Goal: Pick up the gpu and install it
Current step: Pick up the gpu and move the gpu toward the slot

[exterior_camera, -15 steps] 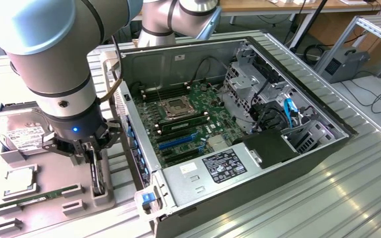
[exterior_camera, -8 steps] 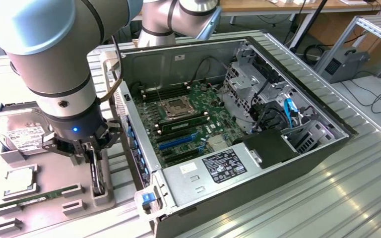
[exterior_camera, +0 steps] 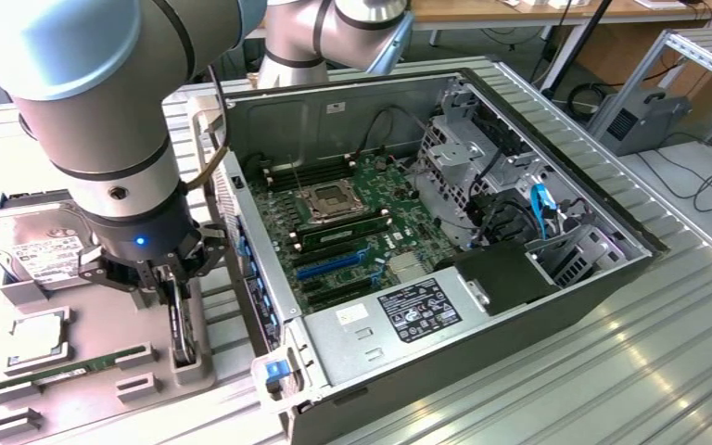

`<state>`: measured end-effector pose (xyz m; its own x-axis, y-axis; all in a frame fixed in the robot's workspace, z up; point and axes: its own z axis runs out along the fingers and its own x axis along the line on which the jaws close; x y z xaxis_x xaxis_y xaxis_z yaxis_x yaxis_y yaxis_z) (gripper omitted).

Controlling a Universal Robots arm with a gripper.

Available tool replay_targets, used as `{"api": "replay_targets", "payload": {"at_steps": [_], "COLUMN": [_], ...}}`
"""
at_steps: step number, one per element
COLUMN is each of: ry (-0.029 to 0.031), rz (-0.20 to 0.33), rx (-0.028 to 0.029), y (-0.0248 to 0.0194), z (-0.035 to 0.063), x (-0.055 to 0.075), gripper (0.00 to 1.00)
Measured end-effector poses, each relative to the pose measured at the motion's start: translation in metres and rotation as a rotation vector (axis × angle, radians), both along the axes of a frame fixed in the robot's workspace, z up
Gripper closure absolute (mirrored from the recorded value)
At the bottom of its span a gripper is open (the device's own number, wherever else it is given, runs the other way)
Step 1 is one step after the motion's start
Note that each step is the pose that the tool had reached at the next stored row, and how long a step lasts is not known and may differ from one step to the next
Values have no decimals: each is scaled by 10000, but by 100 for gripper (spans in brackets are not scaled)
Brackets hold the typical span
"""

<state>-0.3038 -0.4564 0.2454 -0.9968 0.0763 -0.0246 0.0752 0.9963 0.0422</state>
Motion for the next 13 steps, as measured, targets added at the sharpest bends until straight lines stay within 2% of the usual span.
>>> {"api": "replay_targets", "payload": {"at_steps": [13], "ry": [0], "rz": [1], "rx": [-1], "y": [6], "z": [101], "x": [0], "gripper": [74]}}
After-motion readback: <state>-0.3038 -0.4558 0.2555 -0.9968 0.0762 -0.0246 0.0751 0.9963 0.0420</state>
